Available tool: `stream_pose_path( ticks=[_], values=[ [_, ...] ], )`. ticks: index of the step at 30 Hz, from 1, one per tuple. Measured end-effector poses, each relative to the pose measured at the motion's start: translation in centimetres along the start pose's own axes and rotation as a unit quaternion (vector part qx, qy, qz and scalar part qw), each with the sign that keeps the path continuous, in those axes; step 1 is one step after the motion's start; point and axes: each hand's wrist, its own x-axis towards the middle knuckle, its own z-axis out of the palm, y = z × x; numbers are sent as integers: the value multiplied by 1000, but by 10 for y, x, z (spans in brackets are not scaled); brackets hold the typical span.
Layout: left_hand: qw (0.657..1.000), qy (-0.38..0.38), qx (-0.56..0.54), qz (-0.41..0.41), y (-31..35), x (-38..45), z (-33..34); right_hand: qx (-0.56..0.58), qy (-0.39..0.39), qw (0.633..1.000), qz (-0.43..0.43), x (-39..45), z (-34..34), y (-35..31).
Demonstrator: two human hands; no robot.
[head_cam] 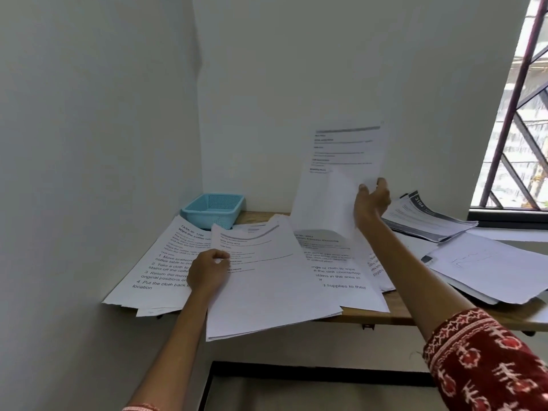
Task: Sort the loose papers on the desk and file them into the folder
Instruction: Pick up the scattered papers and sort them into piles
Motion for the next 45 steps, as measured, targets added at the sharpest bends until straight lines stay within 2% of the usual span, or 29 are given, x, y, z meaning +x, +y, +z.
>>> stream_pose_path(
  ticks=[3, 4, 6, 8, 10, 11, 12, 14, 17, 19, 20, 23, 26, 29, 32, 34, 35, 37, 39, 42, 45],
  values=[
    [1000, 5, -16, -5, 2, -1, 0, 24, -96, 993, 67, 0, 9, 5],
    [1000, 3, -24, -12, 3, -1, 0, 2, -105, 993, 54, -3, 12, 9],
    [999, 1, -32, -21, 3, 1, -1, -35, -53, 998, -21, -11, 11, 10],
    [999, -2, -28, -23, 4, 2, -1, 0, 8, 998, -59, -10, 6, 3],
    [999, -7, -17, -26, 5, 2, -1, 55, 27, 997, -37, -2, 4, -3],
    [999, -9, -16, -28, 4, 3, 0, 56, 11, 998, -14, 1, 5, -4],
    [999, -10, -17, -31, 4, 3, 0, 40, -31, 999, 16, 3, 6, -2],
    [999, -10, -21, -39, 6, 2, 0, 5, -184, 980, 71, -3, 5, 5],
    [999, -10, -29, -44, 8, 0, -2, -131, -433, 890, 65, -29, -3, 23],
    [998, -10, -30, -49, 10, 0, -3, -232, -490, 840, 27, -52, -6, 35],
    [998, -12, -27, -49, 9, 0, -3, -254, -497, 829, 27, -61, -7, 39],
    [999, -14, -19, -46, 8, 0, -2, -268, -544, 792, 70, -75, -11, 40],
    [999, -30, -24, -29, 6, 0, -3, -298, -582, 756, 40, -79, -13, 30],
    [999, -37, 5, -27, 2, -1, -5, -326, -576, 749, 16, -76, -12, 18],
    [999, -36, 13, -26, 2, -2, -5, -404, -477, 780, -23, -52, -21, 19],
    [999, -34, 6, -21, 3, -3, -5, -530, -381, 755, -62, -28, -33, 30],
    [999, -32, 3, -21, 3, -3, -4, -568, -362, 737, -49, -20, -37, 38],
    [999, -29, 4, -21, 3, -3, -4, -577, -396, 714, 23, -16, -41, 49],
    [999, -27, 5, -16, 3, -4, -5, -562, -419, 711, 59, -24, -41, 50],
    [1000, -27, 8, -8, 5, -6, -5, -561, -411, 717, 48, -31, -41, 44],
    [999, -30, 17, 3, 6, -8, -7, -554, -371, 744, 47, -32, -41, 42]
  ],
)
